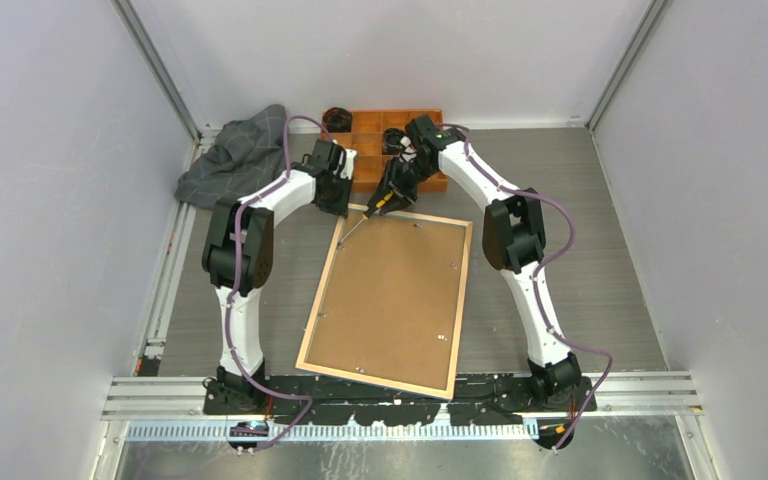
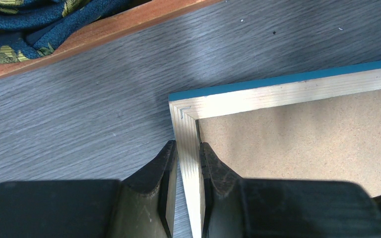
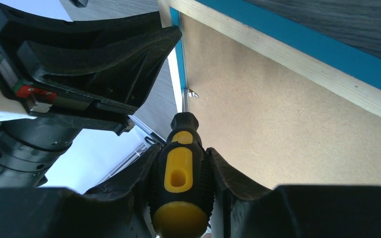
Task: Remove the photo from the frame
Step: Release the photo frame item from the photo frame, then adjust the screwdriver, then release the photo frame item from the photo frame.
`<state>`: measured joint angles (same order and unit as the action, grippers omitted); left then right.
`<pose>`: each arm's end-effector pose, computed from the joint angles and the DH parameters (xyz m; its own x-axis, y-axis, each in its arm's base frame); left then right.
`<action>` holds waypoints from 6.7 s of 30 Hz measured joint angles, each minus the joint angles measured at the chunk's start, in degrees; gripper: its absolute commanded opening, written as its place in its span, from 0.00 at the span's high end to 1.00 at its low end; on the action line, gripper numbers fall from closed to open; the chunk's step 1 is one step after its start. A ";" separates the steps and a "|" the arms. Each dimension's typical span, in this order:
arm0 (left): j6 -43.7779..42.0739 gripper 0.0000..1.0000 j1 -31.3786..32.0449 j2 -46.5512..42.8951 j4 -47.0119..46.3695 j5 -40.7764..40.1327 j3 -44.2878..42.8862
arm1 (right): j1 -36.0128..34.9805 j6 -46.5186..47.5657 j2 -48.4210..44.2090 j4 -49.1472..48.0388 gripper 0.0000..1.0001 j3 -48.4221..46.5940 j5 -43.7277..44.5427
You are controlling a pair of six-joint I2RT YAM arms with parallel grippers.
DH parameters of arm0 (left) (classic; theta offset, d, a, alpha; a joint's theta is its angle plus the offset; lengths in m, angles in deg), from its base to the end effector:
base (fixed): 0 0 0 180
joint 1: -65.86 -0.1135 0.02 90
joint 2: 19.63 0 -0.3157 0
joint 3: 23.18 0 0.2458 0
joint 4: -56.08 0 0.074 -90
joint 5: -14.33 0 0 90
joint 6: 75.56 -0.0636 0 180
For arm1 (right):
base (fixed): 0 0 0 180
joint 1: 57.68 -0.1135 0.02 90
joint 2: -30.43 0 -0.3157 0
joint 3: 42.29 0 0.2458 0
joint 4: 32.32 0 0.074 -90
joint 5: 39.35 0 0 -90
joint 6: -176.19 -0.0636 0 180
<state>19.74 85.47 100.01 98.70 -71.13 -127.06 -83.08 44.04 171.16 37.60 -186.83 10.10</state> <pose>0.4549 -0.1674 0.2041 -0.8332 0.1991 -0.5158 0.2980 0.9476 -0.1155 0.4874 0.2772 0.2178 -0.9907 0.0941 0.0986 0.1363 0.6883 0.7125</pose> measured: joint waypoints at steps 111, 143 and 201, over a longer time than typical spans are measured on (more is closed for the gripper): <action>-42.25 0.03 0.50 -34.75 37.62 55.89 6.43 | -10.78 62.05 -42.14 19.69 0.99 32.28 -11.26; -25.62 1.00 3.74 -35.47 24.35 53.86 12.83 | 0.44 7.89 -56.72 -44.11 0.30 64.43 -17.42; -10.49 0.32 -17.86 -22.67 4.74 25.64 20.81 | -11.06 1.46 -16.41 -15.47 0.99 25.86 10.64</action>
<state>9.25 67.62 77.34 103.44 -45.49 -106.25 -94.14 45.50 154.74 22.13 -160.97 20.74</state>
